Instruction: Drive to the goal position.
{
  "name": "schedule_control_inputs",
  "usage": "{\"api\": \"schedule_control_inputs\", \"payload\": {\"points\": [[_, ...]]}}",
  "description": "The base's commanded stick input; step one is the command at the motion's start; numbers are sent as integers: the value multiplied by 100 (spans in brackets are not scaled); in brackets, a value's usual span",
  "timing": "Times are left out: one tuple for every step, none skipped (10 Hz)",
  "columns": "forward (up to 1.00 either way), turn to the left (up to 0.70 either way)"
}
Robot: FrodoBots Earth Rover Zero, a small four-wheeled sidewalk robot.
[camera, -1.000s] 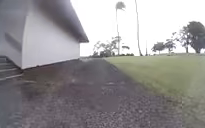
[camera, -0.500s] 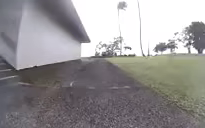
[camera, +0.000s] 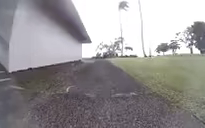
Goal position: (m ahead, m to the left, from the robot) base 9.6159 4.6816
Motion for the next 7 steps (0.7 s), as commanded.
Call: {"api": "schedule_control_inputs", "payload": {"points": [[70, 0], [70, 0], [70, 0], [70, 0], [70, 0], [70, 0], [70, 0]]}}
